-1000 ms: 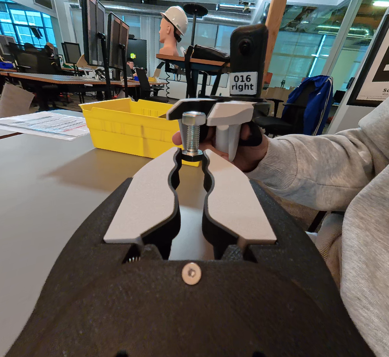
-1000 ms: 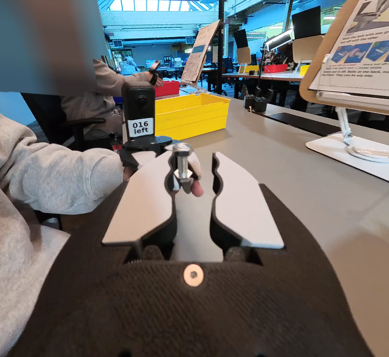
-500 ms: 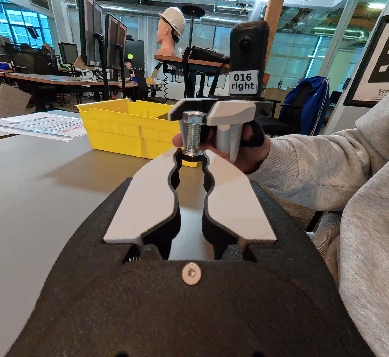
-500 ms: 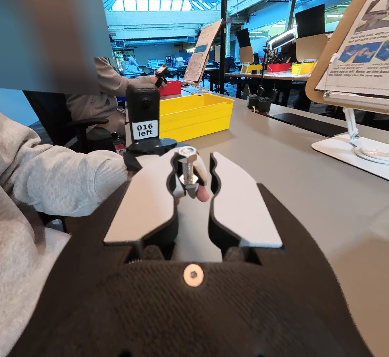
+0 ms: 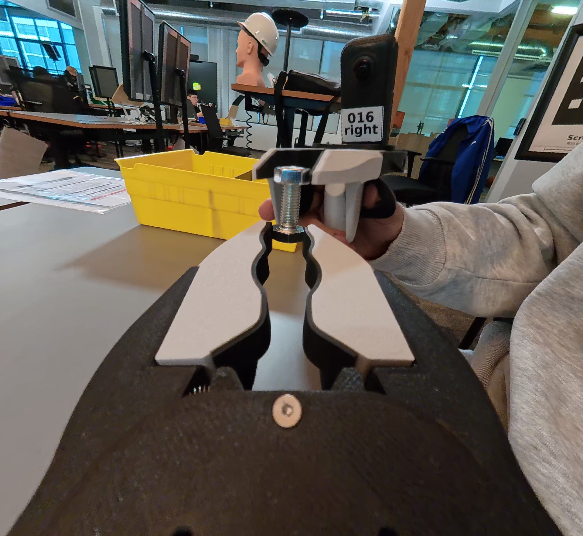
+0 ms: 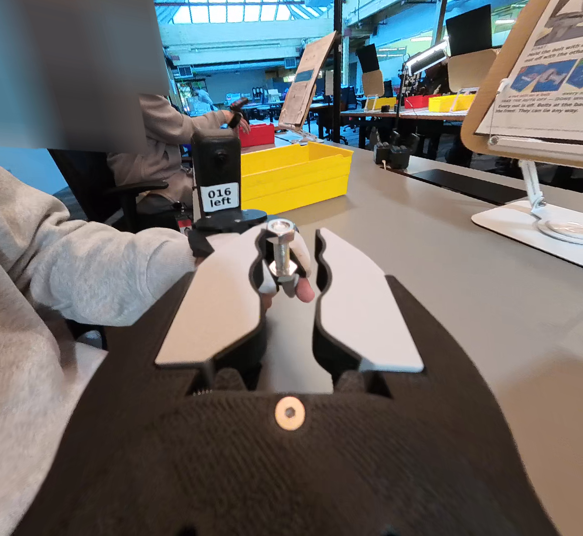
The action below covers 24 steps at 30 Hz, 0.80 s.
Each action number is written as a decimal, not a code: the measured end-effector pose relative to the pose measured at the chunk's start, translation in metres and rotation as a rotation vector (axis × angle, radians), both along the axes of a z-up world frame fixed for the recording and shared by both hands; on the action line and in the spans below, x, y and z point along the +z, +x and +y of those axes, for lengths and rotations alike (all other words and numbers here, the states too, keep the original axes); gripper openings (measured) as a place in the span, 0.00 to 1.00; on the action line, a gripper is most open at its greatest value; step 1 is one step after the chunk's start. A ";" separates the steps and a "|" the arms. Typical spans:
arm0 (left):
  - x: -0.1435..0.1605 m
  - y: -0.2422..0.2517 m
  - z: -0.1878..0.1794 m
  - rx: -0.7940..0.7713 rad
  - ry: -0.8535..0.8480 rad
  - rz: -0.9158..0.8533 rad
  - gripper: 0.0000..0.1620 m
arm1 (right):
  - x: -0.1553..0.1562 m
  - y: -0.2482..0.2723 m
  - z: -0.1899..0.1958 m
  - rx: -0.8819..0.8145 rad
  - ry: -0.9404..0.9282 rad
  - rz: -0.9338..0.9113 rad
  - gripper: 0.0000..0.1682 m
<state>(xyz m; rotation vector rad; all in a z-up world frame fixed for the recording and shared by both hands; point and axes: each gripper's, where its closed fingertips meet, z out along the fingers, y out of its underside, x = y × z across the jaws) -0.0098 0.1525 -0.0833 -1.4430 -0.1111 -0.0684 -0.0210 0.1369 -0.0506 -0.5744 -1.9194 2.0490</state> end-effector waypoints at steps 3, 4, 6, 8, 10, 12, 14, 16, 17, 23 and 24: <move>0.002 -0.003 -0.002 0.006 0.017 -0.014 0.12 | 0.000 -0.005 0.009 -0.016 -0.027 -0.016 0.17; 0.004 -0.003 -0.003 0.004 0.028 -0.022 0.12 | 0.000 -0.009 0.015 -0.033 -0.043 -0.027 0.16; 0.006 -0.004 -0.005 0.007 0.038 -0.030 0.12 | 0.003 -0.012 0.022 -0.047 -0.065 -0.042 0.16; 0.005 -0.004 -0.004 0.008 0.035 -0.028 0.12 | 0.009 -0.006 0.018 -0.023 -0.073 -0.021 0.17; 0.005 -0.003 -0.004 0.005 0.033 -0.028 0.12 | 0.012 0.000 0.009 0.004 -0.060 0.000 0.18; 0.004 -0.002 -0.003 0.003 0.030 -0.025 0.12 | 0.010 0.004 -0.001 0.015 -0.034 0.006 0.18; 0.004 -0.001 -0.003 -0.002 0.029 -0.023 0.12 | 0.004 0.002 -0.004 -0.009 0.002 0.007 0.17; 0.004 -0.001 -0.003 -0.001 0.031 -0.022 0.12 | 0.001 -0.002 0.001 -0.028 0.014 0.006 0.18; 0.005 -0.002 -0.003 0.002 0.032 -0.025 0.12 | 0.001 -0.004 0.005 -0.030 -0.002 -0.006 0.18; 0.006 -0.004 -0.005 0.005 0.039 -0.030 0.12 | 0.011 -0.008 0.018 -0.048 -0.079 -0.022 0.16; 0.005 -0.003 -0.005 0.005 0.038 -0.029 0.12 | 0.012 -0.004 0.014 -0.032 -0.074 -0.007 0.16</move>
